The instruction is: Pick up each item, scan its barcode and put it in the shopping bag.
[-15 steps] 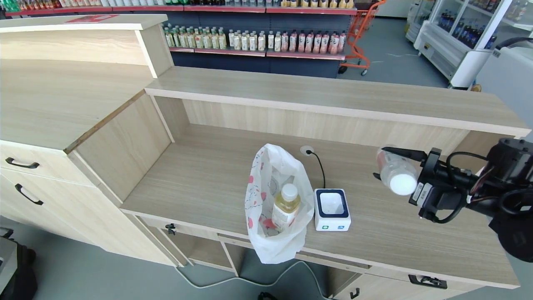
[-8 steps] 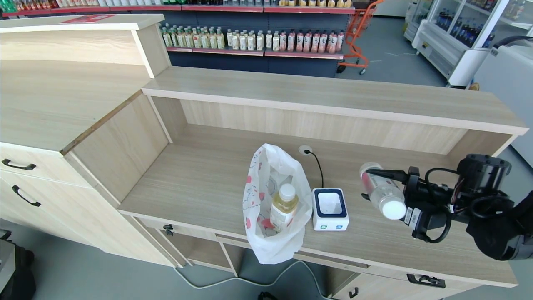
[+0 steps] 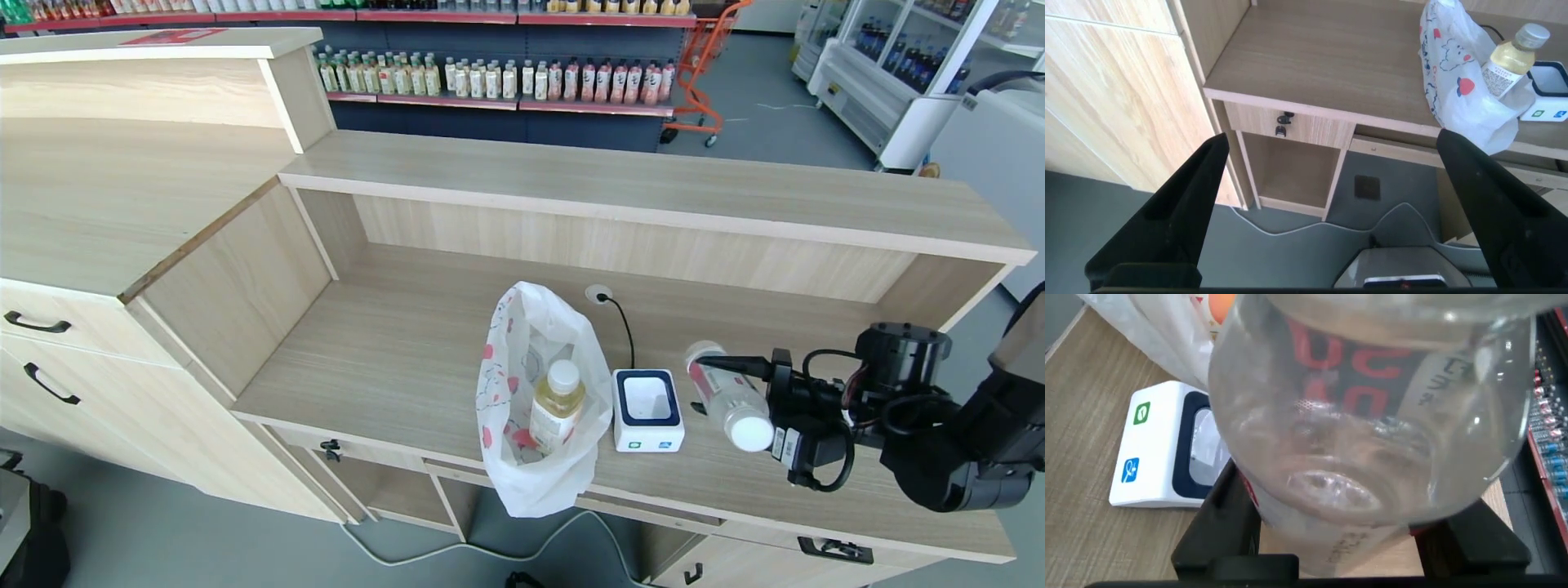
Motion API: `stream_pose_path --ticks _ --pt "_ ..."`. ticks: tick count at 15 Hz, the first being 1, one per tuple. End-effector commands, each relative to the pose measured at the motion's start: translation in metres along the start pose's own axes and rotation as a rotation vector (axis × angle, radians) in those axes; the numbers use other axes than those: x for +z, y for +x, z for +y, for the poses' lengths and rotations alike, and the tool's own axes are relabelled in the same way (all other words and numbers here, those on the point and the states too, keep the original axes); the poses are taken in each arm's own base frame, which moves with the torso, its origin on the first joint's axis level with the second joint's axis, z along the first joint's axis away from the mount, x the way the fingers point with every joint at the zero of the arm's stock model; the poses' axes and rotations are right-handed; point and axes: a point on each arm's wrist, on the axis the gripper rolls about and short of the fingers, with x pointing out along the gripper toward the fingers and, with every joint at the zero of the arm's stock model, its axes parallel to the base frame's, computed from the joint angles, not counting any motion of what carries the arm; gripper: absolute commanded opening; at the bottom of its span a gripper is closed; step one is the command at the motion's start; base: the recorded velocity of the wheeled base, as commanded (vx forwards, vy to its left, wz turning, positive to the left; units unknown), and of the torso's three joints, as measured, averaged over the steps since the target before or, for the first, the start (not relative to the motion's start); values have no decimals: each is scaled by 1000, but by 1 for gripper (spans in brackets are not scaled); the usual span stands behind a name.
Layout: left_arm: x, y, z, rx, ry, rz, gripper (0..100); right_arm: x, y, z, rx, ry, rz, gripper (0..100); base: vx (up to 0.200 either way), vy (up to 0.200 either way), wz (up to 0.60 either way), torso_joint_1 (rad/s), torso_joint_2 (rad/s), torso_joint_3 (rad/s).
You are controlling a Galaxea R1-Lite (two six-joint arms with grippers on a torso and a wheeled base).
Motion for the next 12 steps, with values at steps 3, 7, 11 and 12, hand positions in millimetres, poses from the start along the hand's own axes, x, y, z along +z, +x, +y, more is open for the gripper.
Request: stream_pose_path --ticks 3,7,11,12 --pt "0 0 0 0 0 0 100 -8 6 11 13 21 -2 0 0 0 0 0 0 0" --pt "0 0 0 0 0 0 100 -11 18 17 22 24 -28 0 0 0 0 0 0 0" --pt "0 0 0 0 0 0 100 -14 29 16 16 10 -50 0 0 0 0 0 0 0" --pt "0 0 0 0 0 0 100 -14 30 18 18 13 -49 0 0 0 0 0 0 0"
